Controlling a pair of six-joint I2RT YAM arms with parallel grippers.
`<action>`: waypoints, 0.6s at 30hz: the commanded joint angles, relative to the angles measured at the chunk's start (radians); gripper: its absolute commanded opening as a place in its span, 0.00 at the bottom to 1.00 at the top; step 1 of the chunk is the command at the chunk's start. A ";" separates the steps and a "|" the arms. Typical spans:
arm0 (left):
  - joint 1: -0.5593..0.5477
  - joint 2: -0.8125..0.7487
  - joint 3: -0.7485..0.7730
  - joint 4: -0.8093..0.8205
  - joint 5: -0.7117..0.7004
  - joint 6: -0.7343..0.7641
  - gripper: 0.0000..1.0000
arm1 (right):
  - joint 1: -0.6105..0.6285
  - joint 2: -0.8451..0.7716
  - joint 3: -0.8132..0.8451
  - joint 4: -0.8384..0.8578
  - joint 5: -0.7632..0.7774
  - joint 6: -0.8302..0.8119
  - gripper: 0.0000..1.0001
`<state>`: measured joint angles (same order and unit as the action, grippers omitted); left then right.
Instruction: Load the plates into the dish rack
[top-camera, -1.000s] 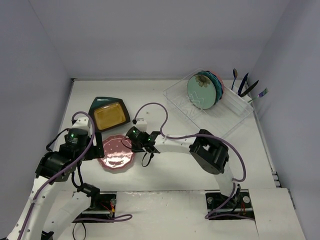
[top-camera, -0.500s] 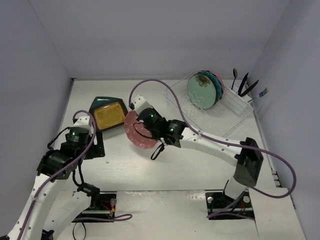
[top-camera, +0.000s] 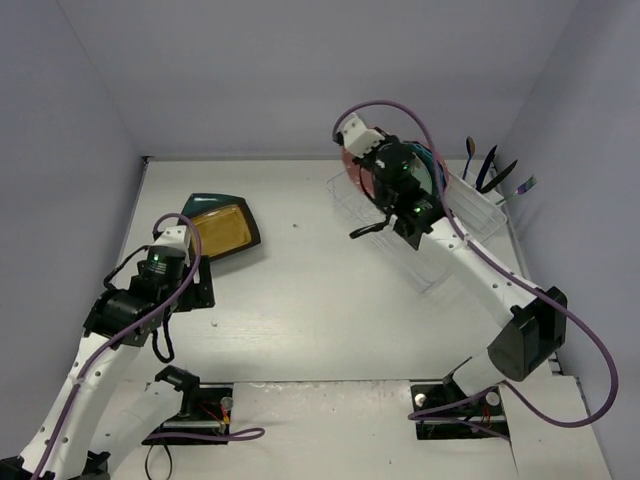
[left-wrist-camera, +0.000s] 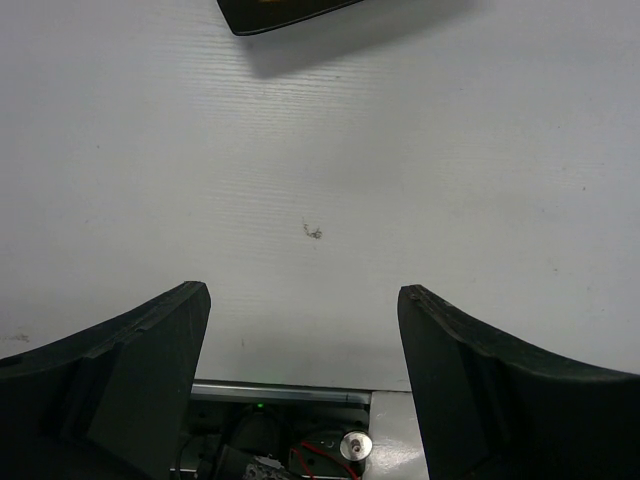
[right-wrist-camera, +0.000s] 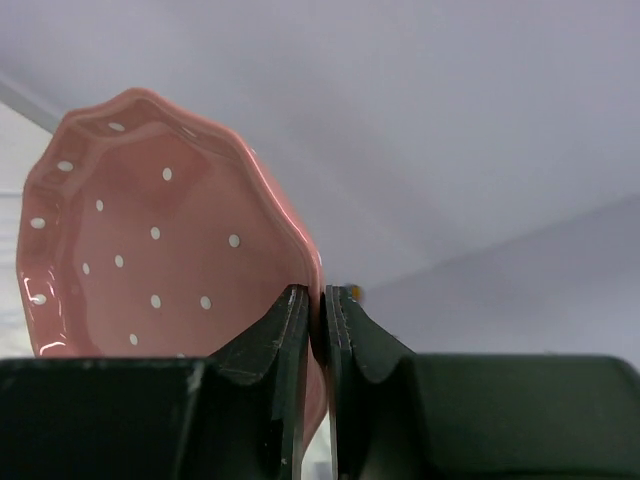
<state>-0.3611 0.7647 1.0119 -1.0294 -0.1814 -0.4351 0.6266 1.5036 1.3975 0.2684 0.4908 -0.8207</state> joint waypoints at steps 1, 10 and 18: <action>-0.006 0.025 0.044 0.060 -0.023 -0.011 0.76 | -0.085 -0.014 0.087 0.235 -0.075 -0.119 0.00; -0.006 0.073 0.042 0.089 -0.038 -0.022 0.76 | -0.234 0.119 0.144 0.233 -0.167 -0.112 0.00; -0.006 0.108 0.048 0.106 -0.056 -0.021 0.76 | -0.311 0.182 0.127 0.281 -0.201 -0.107 0.00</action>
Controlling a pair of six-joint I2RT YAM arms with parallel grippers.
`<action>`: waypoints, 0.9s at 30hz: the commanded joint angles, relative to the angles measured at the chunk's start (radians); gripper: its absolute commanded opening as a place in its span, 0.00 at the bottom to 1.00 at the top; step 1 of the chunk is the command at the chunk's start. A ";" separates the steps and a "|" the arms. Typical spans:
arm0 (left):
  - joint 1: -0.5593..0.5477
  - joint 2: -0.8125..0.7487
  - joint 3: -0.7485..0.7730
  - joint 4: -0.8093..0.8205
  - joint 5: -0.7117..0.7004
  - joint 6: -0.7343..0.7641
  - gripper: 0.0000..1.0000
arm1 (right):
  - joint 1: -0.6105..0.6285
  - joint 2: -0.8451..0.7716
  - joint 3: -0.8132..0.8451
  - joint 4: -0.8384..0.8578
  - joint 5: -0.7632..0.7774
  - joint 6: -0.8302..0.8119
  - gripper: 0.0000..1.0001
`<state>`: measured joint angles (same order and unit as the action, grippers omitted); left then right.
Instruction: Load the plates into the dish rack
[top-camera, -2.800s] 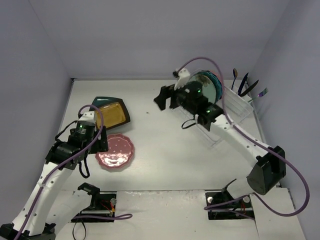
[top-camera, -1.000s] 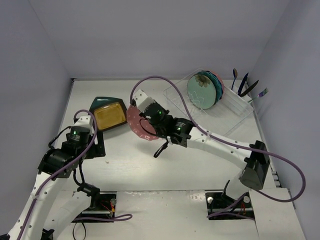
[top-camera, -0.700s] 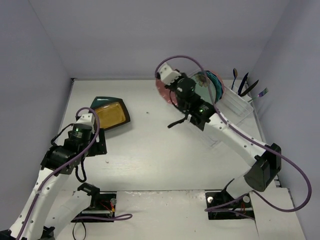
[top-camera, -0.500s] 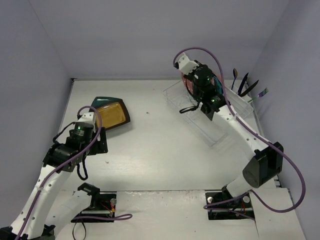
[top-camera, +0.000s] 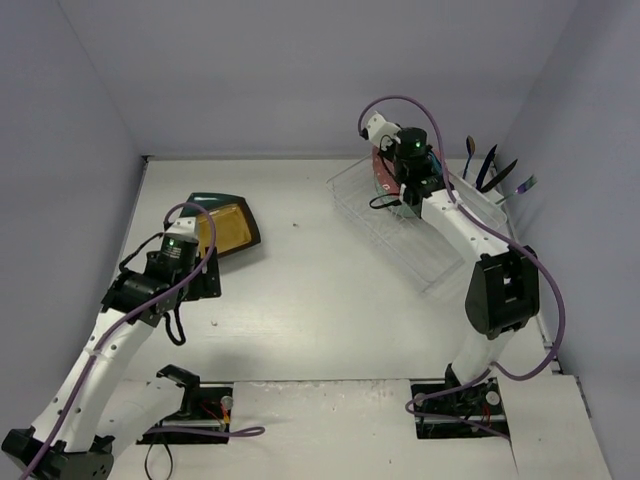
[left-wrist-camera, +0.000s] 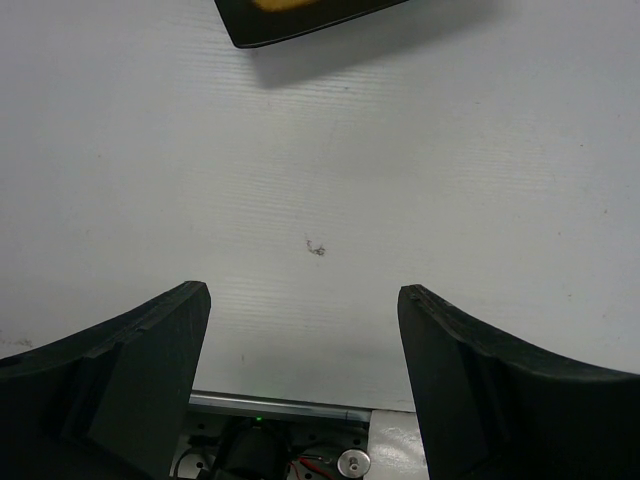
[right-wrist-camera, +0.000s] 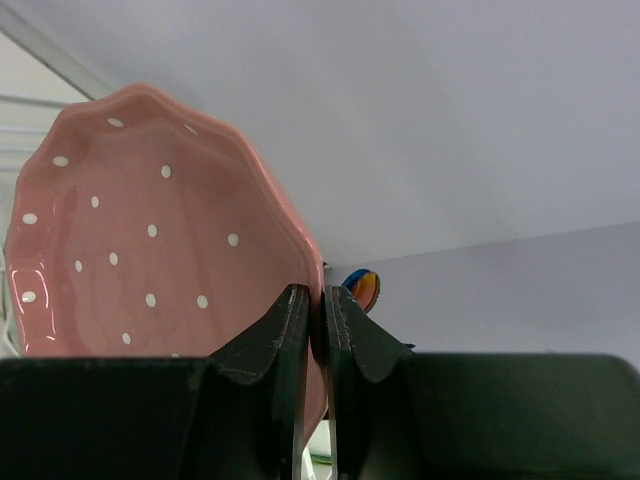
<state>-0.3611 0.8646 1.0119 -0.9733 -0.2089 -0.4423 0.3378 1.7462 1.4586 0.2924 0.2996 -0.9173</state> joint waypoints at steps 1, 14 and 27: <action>-0.006 0.013 0.047 0.053 -0.030 -0.013 0.76 | -0.023 -0.057 0.068 0.263 -0.013 -0.014 0.00; -0.004 0.028 0.016 0.082 -0.037 -0.019 0.76 | -0.022 -0.034 0.002 0.315 0.018 -0.083 0.00; -0.006 0.036 0.011 0.084 -0.043 -0.010 0.76 | 0.006 -0.039 -0.145 0.306 0.029 0.044 0.00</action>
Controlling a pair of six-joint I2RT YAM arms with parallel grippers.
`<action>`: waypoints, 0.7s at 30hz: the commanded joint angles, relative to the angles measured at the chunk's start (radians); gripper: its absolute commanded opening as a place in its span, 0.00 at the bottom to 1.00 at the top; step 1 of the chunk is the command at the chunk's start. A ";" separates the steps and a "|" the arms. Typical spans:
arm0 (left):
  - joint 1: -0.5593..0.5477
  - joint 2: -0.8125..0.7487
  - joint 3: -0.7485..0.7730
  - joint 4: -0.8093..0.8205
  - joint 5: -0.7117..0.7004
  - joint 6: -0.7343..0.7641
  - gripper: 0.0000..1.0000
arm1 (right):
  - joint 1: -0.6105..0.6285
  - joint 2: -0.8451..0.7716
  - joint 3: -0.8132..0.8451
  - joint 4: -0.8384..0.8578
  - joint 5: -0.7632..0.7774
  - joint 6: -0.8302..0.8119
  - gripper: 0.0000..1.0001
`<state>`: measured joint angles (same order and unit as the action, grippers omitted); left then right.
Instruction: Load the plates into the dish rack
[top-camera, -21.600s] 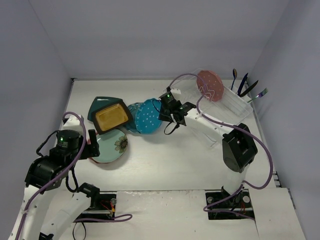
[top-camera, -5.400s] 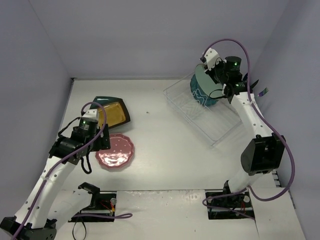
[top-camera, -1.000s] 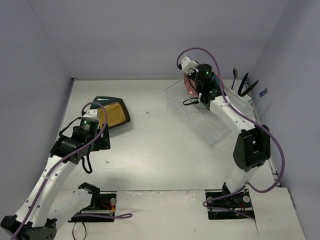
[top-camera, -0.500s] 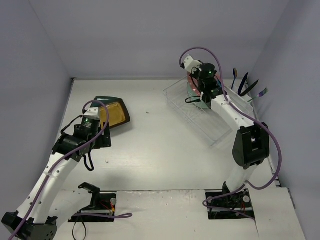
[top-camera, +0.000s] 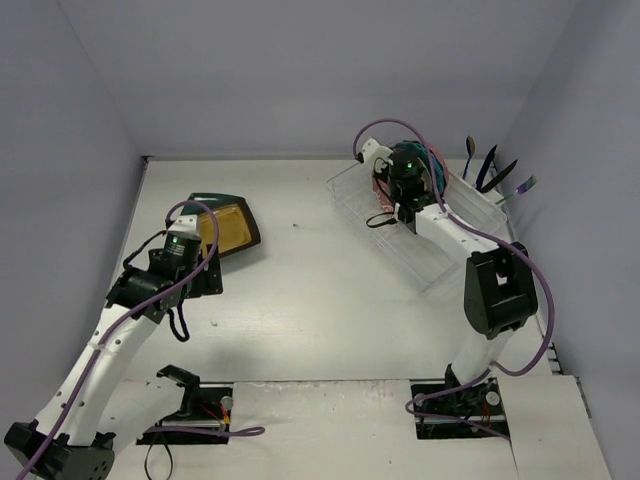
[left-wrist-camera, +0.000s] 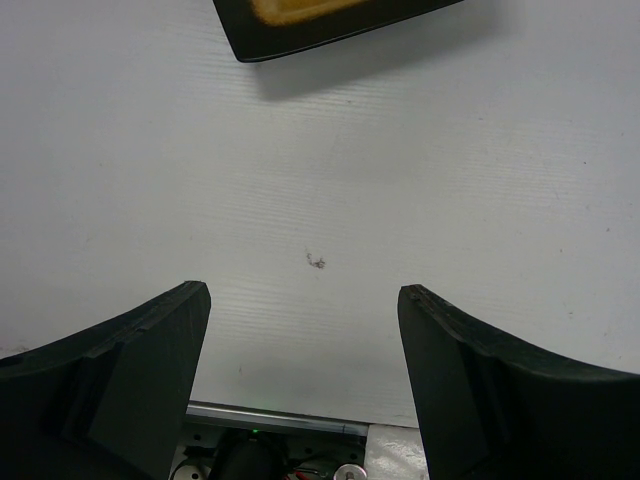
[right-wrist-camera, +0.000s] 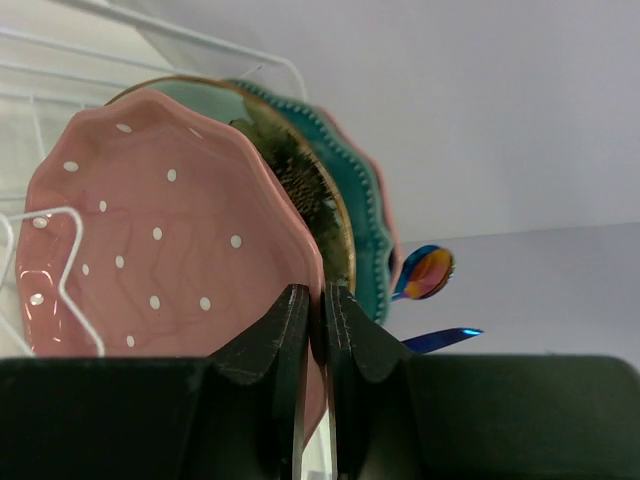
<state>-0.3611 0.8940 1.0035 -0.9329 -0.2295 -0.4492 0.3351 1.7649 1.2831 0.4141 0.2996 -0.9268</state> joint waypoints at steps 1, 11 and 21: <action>-0.004 0.008 0.018 0.042 -0.022 -0.003 0.76 | 0.012 -0.053 0.022 0.187 0.032 0.062 0.00; -0.006 -0.010 0.010 0.032 -0.024 -0.011 0.76 | 0.021 -0.048 0.042 0.069 0.009 0.232 0.28; -0.004 -0.027 0.015 0.023 -0.021 -0.016 0.76 | 0.114 -0.146 0.113 -0.041 0.070 0.497 0.74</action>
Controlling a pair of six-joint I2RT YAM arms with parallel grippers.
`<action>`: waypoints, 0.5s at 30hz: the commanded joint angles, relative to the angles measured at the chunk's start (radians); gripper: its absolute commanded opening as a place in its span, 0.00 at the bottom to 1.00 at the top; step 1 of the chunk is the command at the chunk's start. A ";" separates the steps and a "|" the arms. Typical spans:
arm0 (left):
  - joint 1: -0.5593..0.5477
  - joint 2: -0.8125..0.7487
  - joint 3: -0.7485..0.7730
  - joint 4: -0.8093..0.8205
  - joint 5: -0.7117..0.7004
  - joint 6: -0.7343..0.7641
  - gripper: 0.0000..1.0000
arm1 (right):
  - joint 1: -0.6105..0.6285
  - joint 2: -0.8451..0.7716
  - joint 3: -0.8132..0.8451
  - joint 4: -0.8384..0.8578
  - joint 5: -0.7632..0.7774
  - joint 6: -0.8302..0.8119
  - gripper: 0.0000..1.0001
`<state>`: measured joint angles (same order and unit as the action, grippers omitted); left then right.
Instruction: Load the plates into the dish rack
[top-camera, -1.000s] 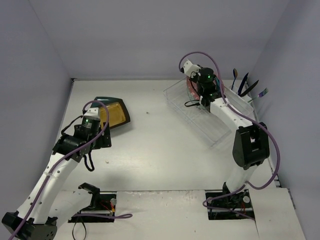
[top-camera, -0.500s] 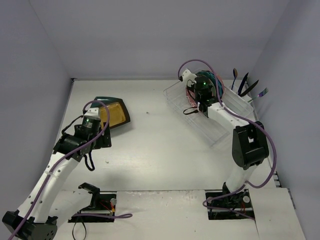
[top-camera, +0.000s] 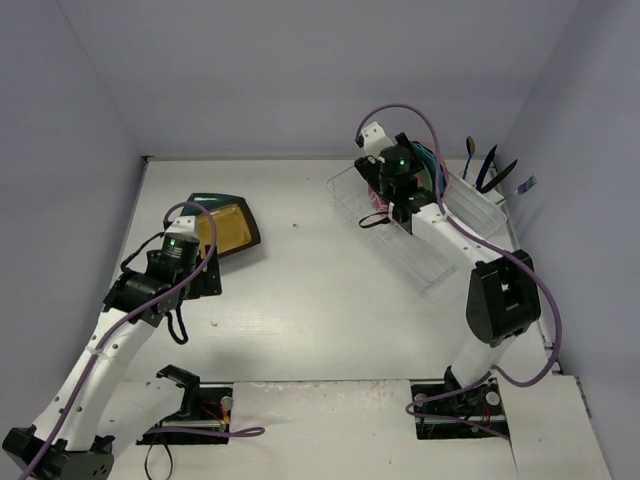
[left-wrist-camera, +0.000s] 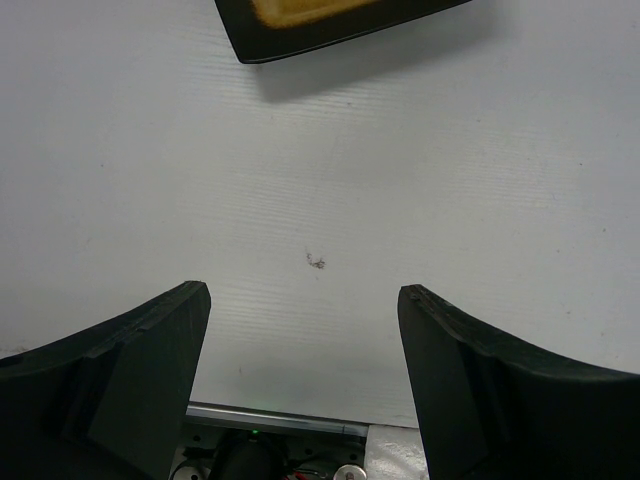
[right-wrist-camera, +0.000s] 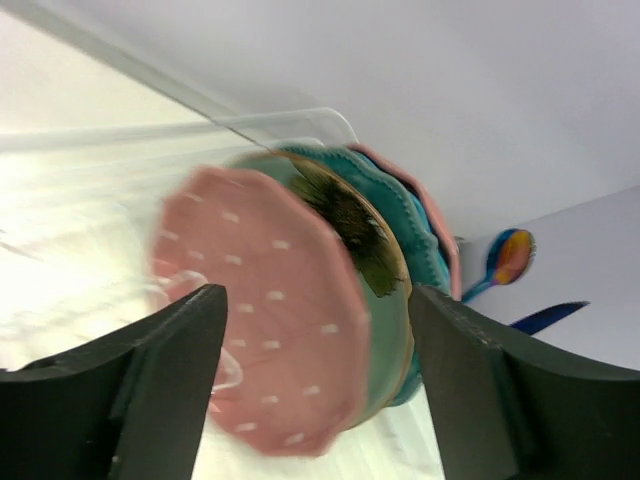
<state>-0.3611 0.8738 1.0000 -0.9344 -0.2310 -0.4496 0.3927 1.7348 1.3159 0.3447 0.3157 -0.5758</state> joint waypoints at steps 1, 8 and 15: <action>-0.006 -0.010 0.020 0.022 -0.019 -0.014 0.76 | 0.073 -0.138 0.089 0.007 0.062 0.265 0.75; -0.004 -0.039 0.009 0.005 -0.018 -0.011 0.76 | 0.192 -0.167 0.077 -0.139 -0.214 0.972 0.85; -0.004 -0.068 0.038 -0.021 -0.007 -0.008 0.76 | 0.310 0.037 0.112 -0.076 -0.403 1.287 0.95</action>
<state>-0.3611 0.8169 0.9981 -0.9527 -0.2302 -0.4496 0.6647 1.6836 1.3884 0.2241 0.0311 0.4931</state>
